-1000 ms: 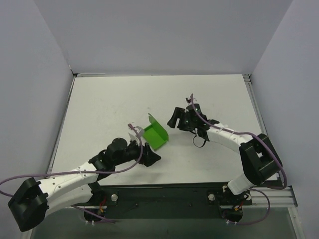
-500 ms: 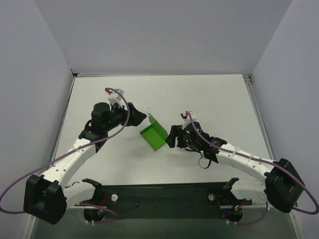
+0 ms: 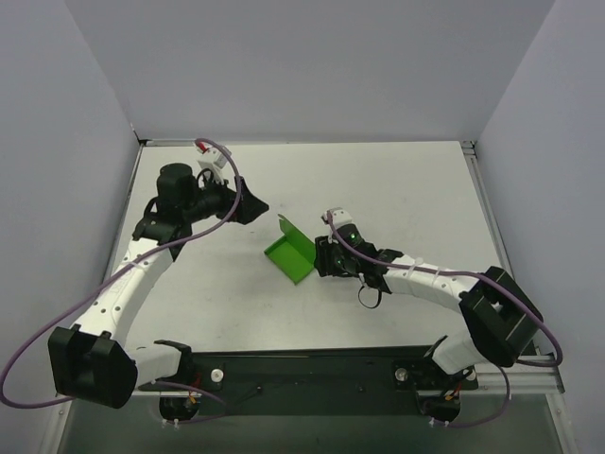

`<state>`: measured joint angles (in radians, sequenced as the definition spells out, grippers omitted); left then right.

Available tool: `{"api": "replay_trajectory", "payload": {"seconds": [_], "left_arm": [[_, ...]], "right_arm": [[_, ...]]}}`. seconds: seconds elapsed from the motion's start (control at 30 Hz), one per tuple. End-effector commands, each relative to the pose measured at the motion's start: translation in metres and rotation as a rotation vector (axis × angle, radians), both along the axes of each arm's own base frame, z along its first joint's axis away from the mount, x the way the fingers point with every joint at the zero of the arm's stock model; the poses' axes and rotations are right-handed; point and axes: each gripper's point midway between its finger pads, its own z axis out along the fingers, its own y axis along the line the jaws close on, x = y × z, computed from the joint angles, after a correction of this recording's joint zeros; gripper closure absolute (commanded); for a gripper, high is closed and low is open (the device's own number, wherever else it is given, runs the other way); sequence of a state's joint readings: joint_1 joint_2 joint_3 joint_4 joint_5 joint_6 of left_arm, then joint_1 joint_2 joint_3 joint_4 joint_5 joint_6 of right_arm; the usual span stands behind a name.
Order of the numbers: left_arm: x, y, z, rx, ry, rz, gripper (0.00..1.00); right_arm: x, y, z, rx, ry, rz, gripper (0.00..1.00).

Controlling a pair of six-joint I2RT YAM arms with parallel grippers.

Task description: Fold the paper box

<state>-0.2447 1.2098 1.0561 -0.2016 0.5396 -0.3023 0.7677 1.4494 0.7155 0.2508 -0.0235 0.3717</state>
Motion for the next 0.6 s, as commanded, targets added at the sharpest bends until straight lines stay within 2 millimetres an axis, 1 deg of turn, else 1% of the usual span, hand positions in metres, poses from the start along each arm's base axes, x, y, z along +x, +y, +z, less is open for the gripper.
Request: {"api": "replay_trajectory", "payload": {"seconds": [0.0,0.07,0.27,0.4,0.47,0.5,0.53,0.57], "left_arm": [[-0.011,-0.006,-0.016,0.024,-0.003,-0.103,0.07],[-0.012,-0.009,-0.020,0.029,-0.011,-0.138,0.07],[-0.019,-0.013,-0.033,0.032,-0.013,-0.194,0.07],[-0.019,-0.013,-0.043,0.045,0.002,-0.203,0.07],[-0.019,-0.013,-0.044,0.050,0.000,-0.211,0.07],[-0.020,-0.013,-0.046,0.059,0.003,-0.219,0.07],[-0.021,-0.013,-0.047,0.068,0.001,-0.223,0.07],[-0.022,-0.011,-0.048,0.078,0.000,-0.225,0.07]], "right_arm": [[0.021,0.012,0.017,-0.017,-0.109,0.048,0.64],[0.021,0.015,0.015,-0.020,-0.117,0.067,0.68],[0.032,0.020,0.011,-0.031,-0.177,0.095,0.69],[0.040,0.021,0.011,-0.049,-0.211,0.110,0.70],[0.043,0.022,0.007,-0.064,-0.214,0.117,0.80],[0.045,0.025,0.011,-0.054,-0.218,0.128,0.87],[0.044,0.026,0.010,-0.061,-0.216,0.139,0.98],[0.044,0.026,0.012,-0.058,-0.218,0.147,1.00]]}}
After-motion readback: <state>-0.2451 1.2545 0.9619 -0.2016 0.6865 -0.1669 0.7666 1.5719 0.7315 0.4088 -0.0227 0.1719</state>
